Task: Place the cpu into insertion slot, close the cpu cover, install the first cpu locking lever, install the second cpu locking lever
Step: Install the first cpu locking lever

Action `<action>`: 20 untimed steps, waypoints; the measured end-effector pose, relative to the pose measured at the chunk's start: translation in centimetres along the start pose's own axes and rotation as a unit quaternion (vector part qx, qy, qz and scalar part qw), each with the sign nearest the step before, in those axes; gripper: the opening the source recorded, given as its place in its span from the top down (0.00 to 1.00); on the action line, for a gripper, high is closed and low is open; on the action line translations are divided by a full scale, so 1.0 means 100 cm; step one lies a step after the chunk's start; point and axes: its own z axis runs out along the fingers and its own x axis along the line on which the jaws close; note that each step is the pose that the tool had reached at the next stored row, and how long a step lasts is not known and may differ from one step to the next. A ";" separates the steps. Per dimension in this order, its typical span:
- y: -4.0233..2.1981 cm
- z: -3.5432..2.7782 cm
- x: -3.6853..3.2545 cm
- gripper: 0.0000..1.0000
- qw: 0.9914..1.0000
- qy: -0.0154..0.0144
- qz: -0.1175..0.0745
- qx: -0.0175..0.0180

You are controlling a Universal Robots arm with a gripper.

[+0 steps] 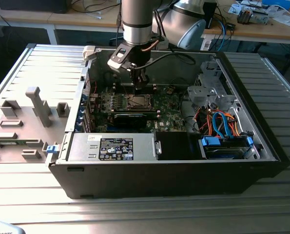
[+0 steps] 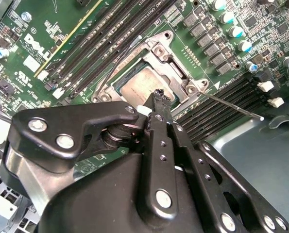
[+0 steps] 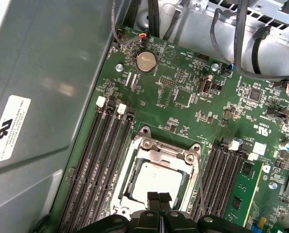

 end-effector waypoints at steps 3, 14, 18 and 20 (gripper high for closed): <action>0.0000 0.0000 0.0000 0.89 1.000 0.000 -0.005 0.000; 0.0000 0.0000 0.0000 0.89 1.000 0.000 -0.021 -0.002; 0.0000 0.0000 0.0000 0.89 1.000 0.000 -0.027 -0.002; 0.0000 0.0000 0.0000 0.89 1.000 0.000 -0.030 -0.003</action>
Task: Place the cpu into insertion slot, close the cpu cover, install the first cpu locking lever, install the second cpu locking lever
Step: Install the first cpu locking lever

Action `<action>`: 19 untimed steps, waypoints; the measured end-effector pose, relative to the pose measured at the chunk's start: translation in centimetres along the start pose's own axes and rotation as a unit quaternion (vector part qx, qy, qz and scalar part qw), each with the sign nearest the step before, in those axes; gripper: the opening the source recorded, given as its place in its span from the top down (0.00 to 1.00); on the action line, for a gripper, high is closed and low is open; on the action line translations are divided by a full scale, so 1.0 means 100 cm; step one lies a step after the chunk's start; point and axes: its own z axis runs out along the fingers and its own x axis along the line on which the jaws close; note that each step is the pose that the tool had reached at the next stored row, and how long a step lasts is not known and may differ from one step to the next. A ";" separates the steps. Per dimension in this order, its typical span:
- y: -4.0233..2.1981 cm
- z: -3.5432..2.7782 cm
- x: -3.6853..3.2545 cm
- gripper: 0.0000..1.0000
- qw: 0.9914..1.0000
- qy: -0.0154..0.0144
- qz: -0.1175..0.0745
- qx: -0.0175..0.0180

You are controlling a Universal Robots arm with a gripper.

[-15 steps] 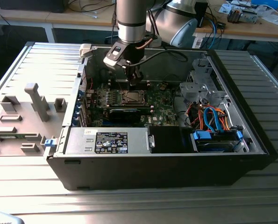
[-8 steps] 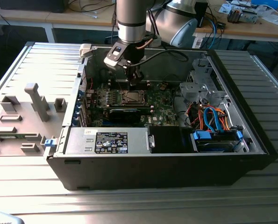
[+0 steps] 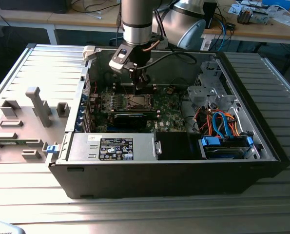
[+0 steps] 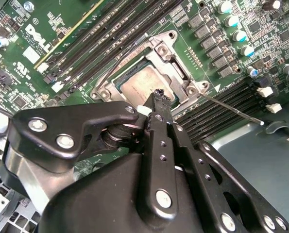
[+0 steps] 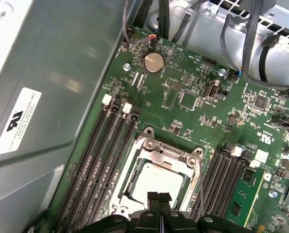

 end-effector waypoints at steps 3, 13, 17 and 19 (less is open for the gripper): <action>0.0000 0.0000 0.0000 0.89 1.000 0.000 -0.005 0.000; 0.0000 0.0000 0.0000 0.89 1.000 0.000 -0.021 -0.002; 0.0000 0.0000 0.0000 0.89 1.000 0.000 -0.027 -0.002; 0.0000 0.0000 0.0000 0.89 1.000 0.000 -0.029 -0.003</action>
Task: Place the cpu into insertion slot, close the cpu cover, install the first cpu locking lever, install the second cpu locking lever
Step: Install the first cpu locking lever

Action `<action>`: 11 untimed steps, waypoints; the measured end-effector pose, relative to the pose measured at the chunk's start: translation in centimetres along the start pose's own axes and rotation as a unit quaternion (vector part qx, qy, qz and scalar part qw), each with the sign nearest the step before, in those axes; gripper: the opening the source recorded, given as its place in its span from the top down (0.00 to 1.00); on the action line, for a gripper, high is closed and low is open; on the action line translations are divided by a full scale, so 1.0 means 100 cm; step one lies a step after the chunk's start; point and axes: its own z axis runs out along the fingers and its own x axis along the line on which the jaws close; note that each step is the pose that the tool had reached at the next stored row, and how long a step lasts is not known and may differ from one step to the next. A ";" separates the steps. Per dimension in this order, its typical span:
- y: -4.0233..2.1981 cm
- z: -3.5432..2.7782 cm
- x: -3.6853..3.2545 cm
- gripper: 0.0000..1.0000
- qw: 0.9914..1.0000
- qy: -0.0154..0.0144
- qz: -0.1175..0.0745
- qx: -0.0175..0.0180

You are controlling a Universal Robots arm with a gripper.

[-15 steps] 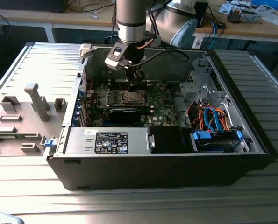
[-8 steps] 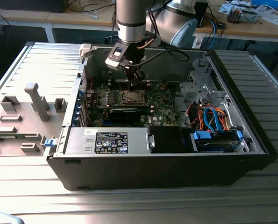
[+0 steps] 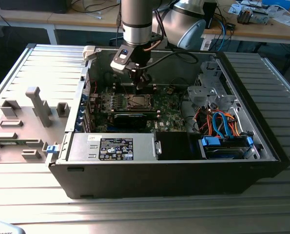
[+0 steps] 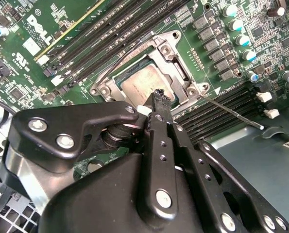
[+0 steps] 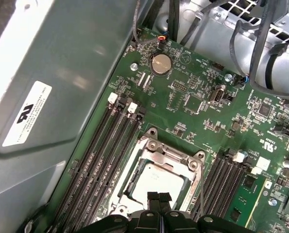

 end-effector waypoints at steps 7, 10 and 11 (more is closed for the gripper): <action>0.0000 0.0000 0.0000 0.89 1.000 0.000 -0.009 -0.001; 0.0000 0.0000 0.0000 0.89 1.000 0.000 -0.013 -0.001; 0.0000 0.0000 0.0000 0.89 1.000 0.000 -0.015 -0.001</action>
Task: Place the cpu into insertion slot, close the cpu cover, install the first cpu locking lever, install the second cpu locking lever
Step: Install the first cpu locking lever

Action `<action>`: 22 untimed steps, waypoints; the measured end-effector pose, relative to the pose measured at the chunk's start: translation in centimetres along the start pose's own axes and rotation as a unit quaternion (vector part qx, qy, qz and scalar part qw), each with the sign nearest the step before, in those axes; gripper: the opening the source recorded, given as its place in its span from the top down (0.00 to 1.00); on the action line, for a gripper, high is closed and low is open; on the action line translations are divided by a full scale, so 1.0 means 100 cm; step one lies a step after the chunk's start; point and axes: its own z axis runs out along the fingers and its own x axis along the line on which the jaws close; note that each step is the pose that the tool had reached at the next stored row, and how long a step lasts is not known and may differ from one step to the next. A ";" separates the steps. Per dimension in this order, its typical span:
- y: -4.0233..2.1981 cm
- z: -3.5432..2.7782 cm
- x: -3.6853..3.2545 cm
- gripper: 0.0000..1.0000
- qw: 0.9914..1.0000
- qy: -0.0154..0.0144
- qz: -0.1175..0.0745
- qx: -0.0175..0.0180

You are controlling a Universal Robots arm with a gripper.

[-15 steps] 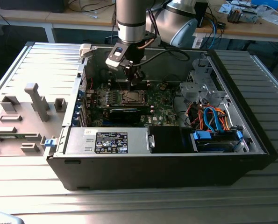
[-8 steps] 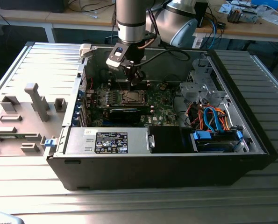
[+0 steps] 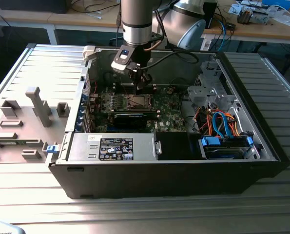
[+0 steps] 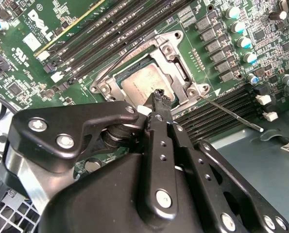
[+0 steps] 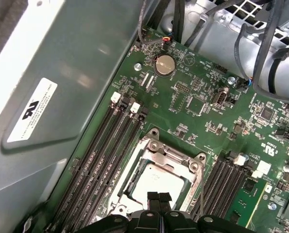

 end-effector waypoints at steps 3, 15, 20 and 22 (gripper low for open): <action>0.0000 0.0000 0.0000 0.89 1.000 0.000 -0.004 0.000; 0.0000 0.0000 0.0000 0.89 1.000 0.000 -0.019 -0.002; 0.0000 0.0000 0.0000 0.89 1.000 0.000 -0.026 -0.002; 0.0000 0.0000 0.0000 0.89 1.000 0.000 -0.028 -0.003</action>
